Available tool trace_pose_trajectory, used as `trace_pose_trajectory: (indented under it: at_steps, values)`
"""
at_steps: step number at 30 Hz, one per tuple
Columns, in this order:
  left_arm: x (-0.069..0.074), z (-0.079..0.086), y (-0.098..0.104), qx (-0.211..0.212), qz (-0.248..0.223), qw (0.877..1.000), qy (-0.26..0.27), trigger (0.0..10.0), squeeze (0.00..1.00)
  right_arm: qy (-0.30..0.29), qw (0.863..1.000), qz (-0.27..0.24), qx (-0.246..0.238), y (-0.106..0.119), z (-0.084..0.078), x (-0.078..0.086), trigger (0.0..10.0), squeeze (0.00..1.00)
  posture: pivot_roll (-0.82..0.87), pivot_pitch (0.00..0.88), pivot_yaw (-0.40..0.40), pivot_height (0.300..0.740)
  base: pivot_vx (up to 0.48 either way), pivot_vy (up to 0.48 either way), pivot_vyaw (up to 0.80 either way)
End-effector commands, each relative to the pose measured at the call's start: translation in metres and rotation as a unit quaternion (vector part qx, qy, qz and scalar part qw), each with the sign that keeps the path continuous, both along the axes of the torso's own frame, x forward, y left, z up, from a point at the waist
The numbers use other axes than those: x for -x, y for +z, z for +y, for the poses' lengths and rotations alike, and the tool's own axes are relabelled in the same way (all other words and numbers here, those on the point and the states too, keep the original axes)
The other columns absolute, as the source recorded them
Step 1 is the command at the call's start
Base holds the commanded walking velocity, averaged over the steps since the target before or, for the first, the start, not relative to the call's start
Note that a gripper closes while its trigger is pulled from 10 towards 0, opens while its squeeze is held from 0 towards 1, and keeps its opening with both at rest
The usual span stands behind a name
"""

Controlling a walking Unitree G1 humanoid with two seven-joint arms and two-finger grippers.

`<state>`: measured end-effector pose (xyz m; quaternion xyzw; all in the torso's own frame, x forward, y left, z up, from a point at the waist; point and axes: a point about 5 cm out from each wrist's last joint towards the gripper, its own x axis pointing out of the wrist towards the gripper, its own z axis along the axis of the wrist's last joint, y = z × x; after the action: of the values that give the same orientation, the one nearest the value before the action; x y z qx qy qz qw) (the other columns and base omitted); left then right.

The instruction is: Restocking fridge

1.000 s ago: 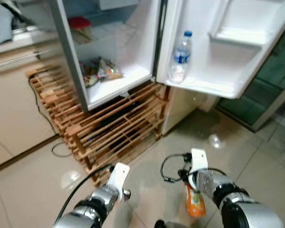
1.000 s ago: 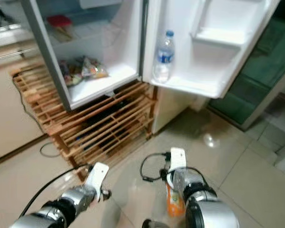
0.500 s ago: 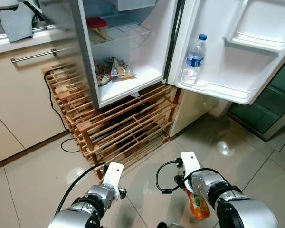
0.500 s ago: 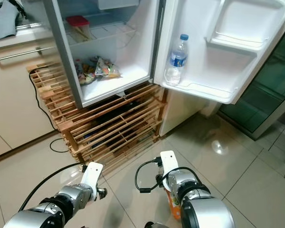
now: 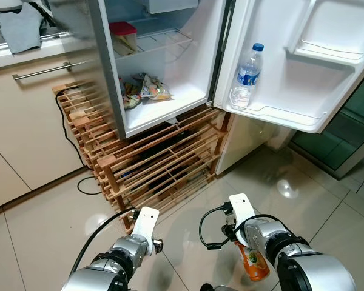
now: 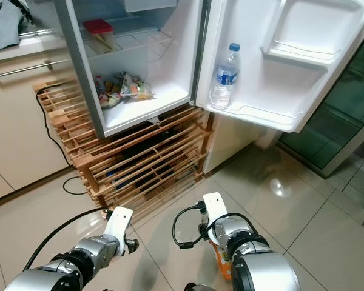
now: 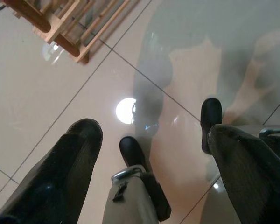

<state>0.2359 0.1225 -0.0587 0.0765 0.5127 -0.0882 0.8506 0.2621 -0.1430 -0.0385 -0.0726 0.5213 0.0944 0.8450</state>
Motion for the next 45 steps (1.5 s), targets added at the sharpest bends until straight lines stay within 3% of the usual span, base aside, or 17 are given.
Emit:
trace_pose_trajectory:
  at_steps: [1, 22, 45]
  values:
    - [0.0017, 0.0014, -0.0013, -0.001, 0.0, 1.0, 0.006, 10.0, 0.0, 0.003, 1.0, -0.017, 0.009, 0.0065, -0.003, -0.0085, 0.0, 0.0, -0.01, 0.0, -0.072, 0.74, 0.0, 0.0, 0.0]
    - [0.007, -0.0013, -0.0048, 0.006, -0.004, 1.0, 0.017, 10.0, 0.0, 0.005, 1.0, -0.008, 0.012, 0.0035, -0.0075, -0.0043, 0.0, 0.0, -0.02, 0.0, -0.083, 0.74, 0.0, 0.0, 0.0]
    - [0.0006, -0.0037, -0.0006, 0.015, -0.009, 1.0, 0.019, 10.0, 0.0, 0.003, 1.0, -0.014, 0.01, 0.0057, -0.0058, -0.0073, 0.0, 0.0, -0.01, 0.0, -0.076, 0.74, 0.0, 0.0, 0.0]
